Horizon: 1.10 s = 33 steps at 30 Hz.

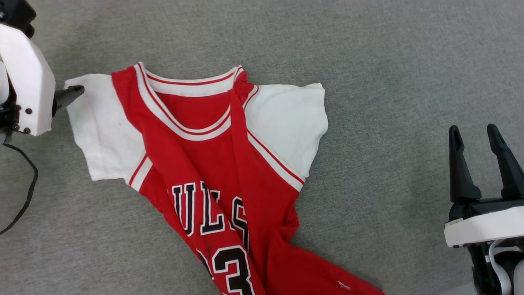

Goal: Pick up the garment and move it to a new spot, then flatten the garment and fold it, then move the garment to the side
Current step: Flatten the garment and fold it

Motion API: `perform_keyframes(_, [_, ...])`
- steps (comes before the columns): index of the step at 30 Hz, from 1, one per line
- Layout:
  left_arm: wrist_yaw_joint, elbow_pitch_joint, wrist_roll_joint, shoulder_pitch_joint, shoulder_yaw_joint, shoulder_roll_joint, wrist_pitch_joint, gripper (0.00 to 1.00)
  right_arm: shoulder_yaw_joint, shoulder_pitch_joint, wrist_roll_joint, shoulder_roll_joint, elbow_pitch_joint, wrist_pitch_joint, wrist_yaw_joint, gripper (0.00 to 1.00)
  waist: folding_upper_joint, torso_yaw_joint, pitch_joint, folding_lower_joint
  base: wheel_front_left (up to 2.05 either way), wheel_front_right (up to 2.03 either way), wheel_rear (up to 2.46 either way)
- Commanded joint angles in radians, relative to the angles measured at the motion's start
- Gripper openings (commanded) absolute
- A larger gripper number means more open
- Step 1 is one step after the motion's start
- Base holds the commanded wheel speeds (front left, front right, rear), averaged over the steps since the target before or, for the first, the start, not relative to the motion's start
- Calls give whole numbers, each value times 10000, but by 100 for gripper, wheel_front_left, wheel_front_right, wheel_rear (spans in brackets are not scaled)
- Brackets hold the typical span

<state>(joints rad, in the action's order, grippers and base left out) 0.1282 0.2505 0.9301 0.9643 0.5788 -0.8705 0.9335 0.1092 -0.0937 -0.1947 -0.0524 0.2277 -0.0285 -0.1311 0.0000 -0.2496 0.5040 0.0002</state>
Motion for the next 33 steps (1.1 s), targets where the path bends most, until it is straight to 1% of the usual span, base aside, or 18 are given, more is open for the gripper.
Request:
perform_keyframes(1, [-21, 62, -13, 69, 30, -44, 50, 100, -15, -117, -32, 36, -54, 69, 7, 100, 0, -173, 190, -2, 0, 0, 0])
perform_keyframes(5, [-19, 293, -176, 75, 216, -165, 248, 100, -16, -178, -102, 36, -219, 197, 6, 100, 0, -244, 374, -2, 0, 0, 0])
perform_keyframes(8, [-21, 469, -251, 3, 384, -106, 315, 100, 6, -237, -119, 37, -278, 228, 7, 100, 0, -232, 484, -2, 0, 0, 0])
perform_keyframes(9, [-23, 550, -229, -45, 423, -60, 336, 91, 2, -242, -112, 37, -298, 230, 6, 100, 0, -217, 508, -2, 0, 0, 0])
perform_keyframes(10, [-22, 607, -174, -99, 484, -9, 400, 30, -3, -254, -100, 38, -318, 230, 7, 100, 0, -197, 524, -2, 0, 0, 0])
perform_keyframes(11, [-19, 657, -126, -141, 514, 47, 441, 0, -1, -266, -68, 38, -332, 226, 7, 100, 0, -165, 530, -2, 0, 0, 0])
perform_keyframes(14, [-16, 663, -80, -189, 465, 164, 145, 0, -31, -303, 46, 37, -362, 142, 7, 100, 0, -38, 429, -2, 0, 0, 0])
perform_keyframes(20, [-45, 491, -101, -414, 68, 270, -1172, 0, 18, -270, 418, 36, -283, -238, 7, 100, 0, 432, -258, -2, 0, 0, 0])
perform_keyframes(23, [-46, 271, -246, -736, -16, 150, -1829, 0, 6, -171, 641, 11, -192, -608, 7, 100, 0, 795, -689, -2, 0, 0, 0])
perform_keyframes(26, [-75, 11, -555, -1120, -19, -52, -2477, 0, -20, -57, 717, -226, -131, -1043, 7, 100, 0, 1195, -1099, -2, 0, 0, 0])
perform_keyframes(30, [-230, -532, -590, -1734, -191, -83, -3362, 0, -114, 79, 685, -687, 0, -1814, 6, 100, 0, 1819, -1621, -2, 0, 0, 0])
perform_keyframes(32, [-323, -975, -596, -2082, -249, -147, -3710, 0, -216, 55, 568, -975, 106, -2269, 7, 100, 0, 2126, -1793, -2, 0, 0, 0])
perform_keyframes(33, [-323, -975, -596, -2082, -249, -147, -3710, 0, -216, 55, 568, -975, 106, -2269, 7, 100, 0, 2126, -1793, -2, 0, 0, 0])
